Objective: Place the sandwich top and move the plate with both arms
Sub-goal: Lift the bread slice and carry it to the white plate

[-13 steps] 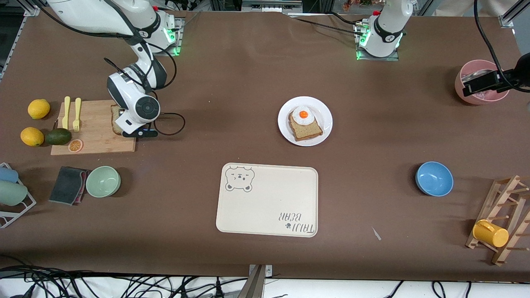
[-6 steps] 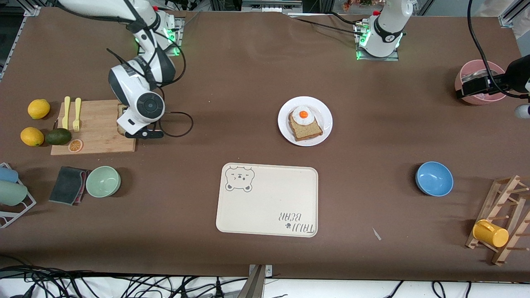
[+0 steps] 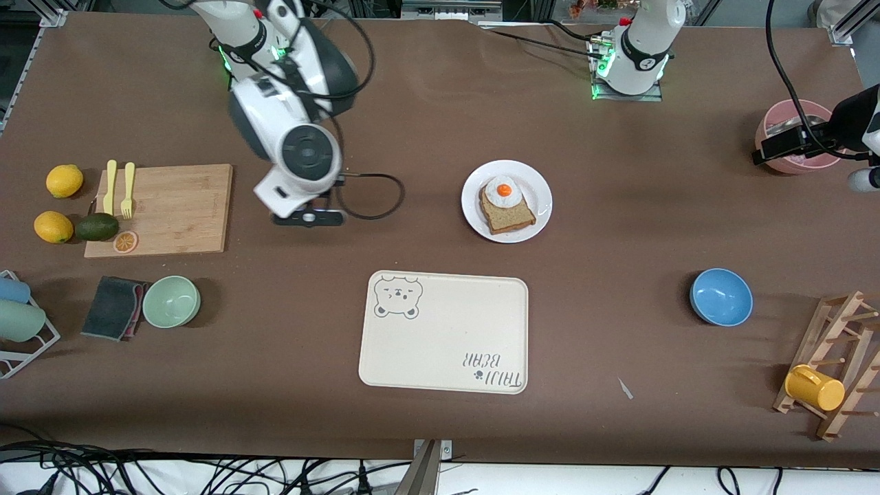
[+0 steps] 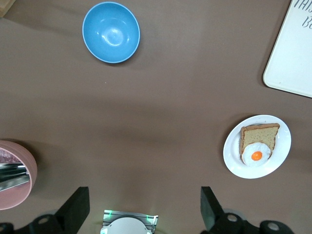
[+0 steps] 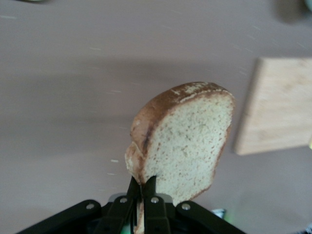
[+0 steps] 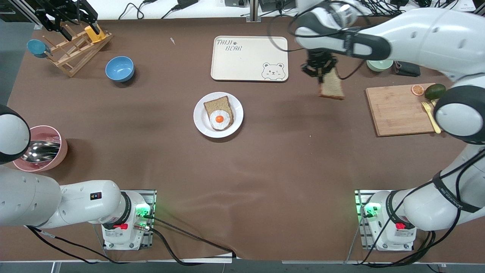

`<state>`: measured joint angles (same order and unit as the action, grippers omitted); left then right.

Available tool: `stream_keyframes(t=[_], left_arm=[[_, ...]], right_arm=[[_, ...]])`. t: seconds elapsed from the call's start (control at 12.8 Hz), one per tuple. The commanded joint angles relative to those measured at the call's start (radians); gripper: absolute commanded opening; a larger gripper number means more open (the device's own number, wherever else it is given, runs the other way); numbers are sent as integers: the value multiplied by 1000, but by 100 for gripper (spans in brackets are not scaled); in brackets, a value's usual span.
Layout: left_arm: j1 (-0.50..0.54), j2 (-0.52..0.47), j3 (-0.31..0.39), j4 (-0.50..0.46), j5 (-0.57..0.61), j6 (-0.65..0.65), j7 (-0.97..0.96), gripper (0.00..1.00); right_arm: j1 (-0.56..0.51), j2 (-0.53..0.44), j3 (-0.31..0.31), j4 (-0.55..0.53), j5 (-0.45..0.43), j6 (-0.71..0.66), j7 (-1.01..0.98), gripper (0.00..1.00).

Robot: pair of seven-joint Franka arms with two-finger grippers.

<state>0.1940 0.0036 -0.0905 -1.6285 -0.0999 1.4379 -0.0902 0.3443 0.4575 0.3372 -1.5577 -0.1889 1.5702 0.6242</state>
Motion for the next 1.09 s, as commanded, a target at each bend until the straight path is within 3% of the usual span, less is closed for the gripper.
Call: stream_keyframes(t=[0.0, 0.16, 0.39, 0.55, 0.78, 1.02], left_arm=[[5, -14, -3, 1, -6, 12, 7, 100], [5, -16, -8, 1, -6, 10, 6, 100], [-45, -25, 12, -4, 3, 10, 4, 100], [-175, -27, 133, -4, 42, 10, 6, 100], [-197, -25, 149, -5, 43, 13, 3, 100], [-196, -19, 146, -1, 43, 9, -6, 100]], right_arm=[[143, 166, 14, 224, -50, 22, 29, 0], [196, 199, 25, 258, -61, 228, 5, 0], [263, 210, 23, 264, -67, 346, -179, 0], [321, 240, 20, 315, -67, 363, -175, 0], [454, 312, -53, 395, -57, 450, -29, 0], [458, 380, -32, 444, -44, 544, 170, 0]])
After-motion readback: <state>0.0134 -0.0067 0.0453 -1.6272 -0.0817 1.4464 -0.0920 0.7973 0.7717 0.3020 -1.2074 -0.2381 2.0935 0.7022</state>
